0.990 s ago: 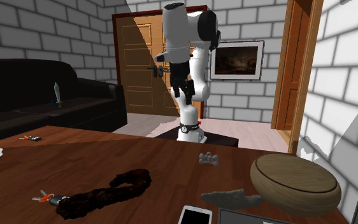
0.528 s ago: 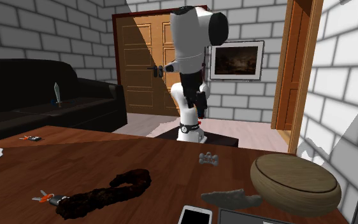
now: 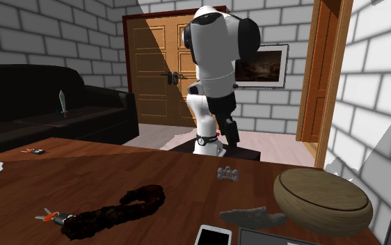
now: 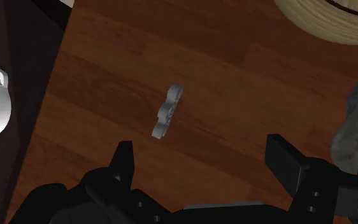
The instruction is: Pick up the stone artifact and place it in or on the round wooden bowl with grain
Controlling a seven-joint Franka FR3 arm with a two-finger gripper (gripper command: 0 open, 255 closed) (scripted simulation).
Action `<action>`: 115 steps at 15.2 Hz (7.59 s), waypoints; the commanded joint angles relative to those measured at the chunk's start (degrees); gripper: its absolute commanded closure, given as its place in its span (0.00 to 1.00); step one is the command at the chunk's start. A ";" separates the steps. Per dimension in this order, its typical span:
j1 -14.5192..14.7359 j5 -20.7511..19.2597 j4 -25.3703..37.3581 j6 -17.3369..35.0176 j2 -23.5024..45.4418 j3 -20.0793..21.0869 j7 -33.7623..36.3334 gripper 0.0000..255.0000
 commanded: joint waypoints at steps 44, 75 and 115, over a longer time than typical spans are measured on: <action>12.78 -7.91 35.62 2.33 36.68 -5.18 28.42 1.00; 15.38 -6.50 50.61 -15.41 32.27 -3.14 34.56 1.00; 22.15 -4.60 31.26 3.06 27.95 -0.25 42.75 0.00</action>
